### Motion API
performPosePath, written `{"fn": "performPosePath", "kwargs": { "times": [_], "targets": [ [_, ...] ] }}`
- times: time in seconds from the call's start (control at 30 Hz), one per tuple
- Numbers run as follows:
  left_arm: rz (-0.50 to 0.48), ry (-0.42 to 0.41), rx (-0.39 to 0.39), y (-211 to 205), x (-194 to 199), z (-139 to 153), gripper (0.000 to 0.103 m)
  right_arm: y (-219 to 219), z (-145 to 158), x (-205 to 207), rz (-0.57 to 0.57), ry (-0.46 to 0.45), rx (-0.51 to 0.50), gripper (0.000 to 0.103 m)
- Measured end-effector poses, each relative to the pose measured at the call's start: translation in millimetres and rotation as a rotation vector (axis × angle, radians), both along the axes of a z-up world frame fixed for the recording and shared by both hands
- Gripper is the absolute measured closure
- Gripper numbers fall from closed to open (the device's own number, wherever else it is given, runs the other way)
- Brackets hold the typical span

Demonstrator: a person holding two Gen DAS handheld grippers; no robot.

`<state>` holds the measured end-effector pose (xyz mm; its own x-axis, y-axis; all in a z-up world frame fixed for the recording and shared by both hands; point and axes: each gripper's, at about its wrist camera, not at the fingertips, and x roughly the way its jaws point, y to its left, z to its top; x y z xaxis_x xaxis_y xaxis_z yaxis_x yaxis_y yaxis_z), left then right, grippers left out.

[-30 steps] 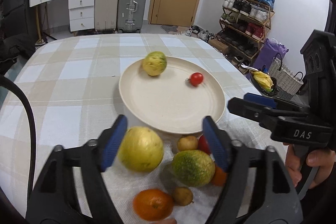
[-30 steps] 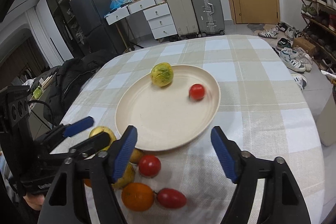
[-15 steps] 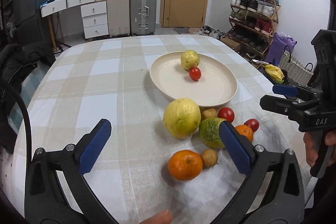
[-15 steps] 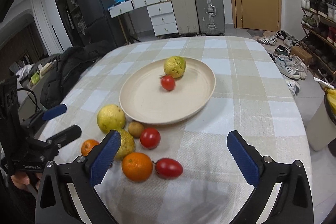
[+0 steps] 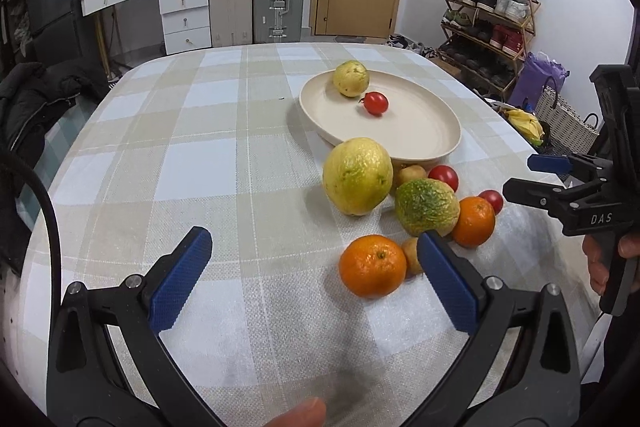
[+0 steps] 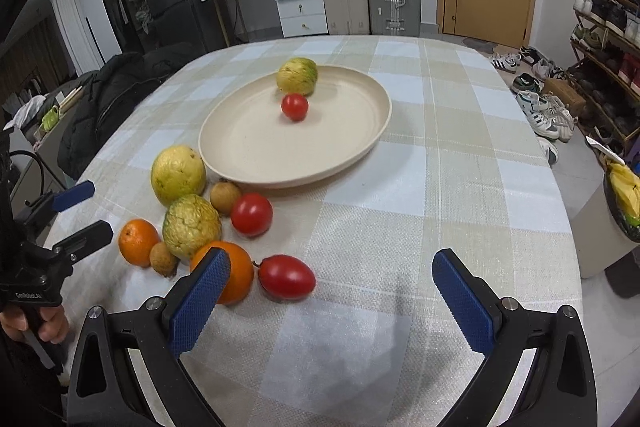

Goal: Organize fruits
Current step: 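Withdraw both open tools from the plate back toward the fruit pile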

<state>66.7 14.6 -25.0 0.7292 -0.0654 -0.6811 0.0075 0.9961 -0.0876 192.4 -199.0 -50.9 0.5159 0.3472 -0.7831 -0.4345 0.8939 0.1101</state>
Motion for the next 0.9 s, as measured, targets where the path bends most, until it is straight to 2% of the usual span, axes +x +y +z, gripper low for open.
{"fn": "performPosePath", "kwargs": {
  "times": [0.47,0.9],
  "targets": [
    [-0.045,0.059,0.016,-11,6,-14,0.001,7,-25,0,0.034,0.046,-0.131,0.0],
    [-0.075,0.114,0.047,-20,12,-26,0.001,13,-35,7,-0.013,0.05,-0.152,0.0]
  ]
}}
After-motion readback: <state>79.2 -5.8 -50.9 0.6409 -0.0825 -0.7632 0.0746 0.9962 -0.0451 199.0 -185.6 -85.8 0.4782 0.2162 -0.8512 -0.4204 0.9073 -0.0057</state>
